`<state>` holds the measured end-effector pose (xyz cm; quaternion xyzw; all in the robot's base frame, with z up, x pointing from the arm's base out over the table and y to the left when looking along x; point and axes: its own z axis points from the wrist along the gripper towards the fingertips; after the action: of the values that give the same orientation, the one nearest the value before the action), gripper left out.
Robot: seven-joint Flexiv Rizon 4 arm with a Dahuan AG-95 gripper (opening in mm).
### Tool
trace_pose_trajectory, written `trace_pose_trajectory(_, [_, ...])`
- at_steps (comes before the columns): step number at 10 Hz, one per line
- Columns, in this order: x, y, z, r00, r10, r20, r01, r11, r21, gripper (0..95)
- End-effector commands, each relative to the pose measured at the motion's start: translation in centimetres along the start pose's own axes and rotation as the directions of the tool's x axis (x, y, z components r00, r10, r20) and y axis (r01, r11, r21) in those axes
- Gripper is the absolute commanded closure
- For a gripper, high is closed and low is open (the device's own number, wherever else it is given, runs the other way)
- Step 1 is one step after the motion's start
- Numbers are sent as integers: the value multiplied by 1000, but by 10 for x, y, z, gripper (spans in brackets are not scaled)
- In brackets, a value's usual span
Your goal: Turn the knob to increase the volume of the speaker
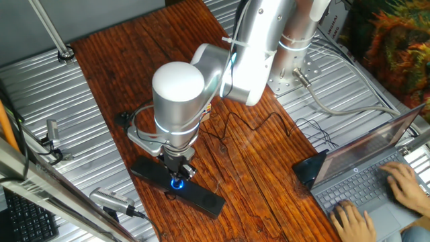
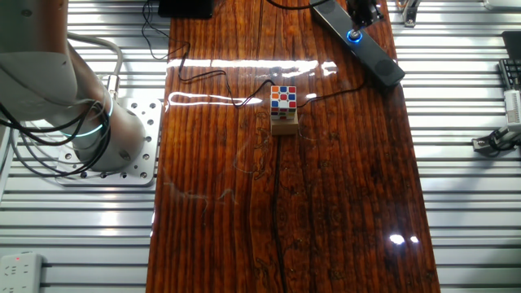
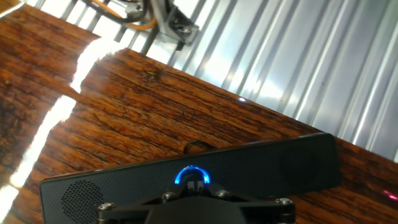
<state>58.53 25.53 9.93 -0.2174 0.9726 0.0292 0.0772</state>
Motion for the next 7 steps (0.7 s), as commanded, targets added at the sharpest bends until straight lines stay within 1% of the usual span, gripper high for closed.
trace_pose_trajectory(1, [-2, 0, 1, 1000, -7, -2, 7, 1000, -5, 950])
trace_pose_trajectory(3, [-2, 0, 1, 1000, -8, 2, 8, 1000, -8, 950])
trace_pose_trajectory(5, [-2, 0, 1, 1000, -11, -3, 11, 1000, -6, 950])
trace_pose_trajectory(7, [-2, 0, 1, 1000, -10, -3, 10, 1000, -6, 950])
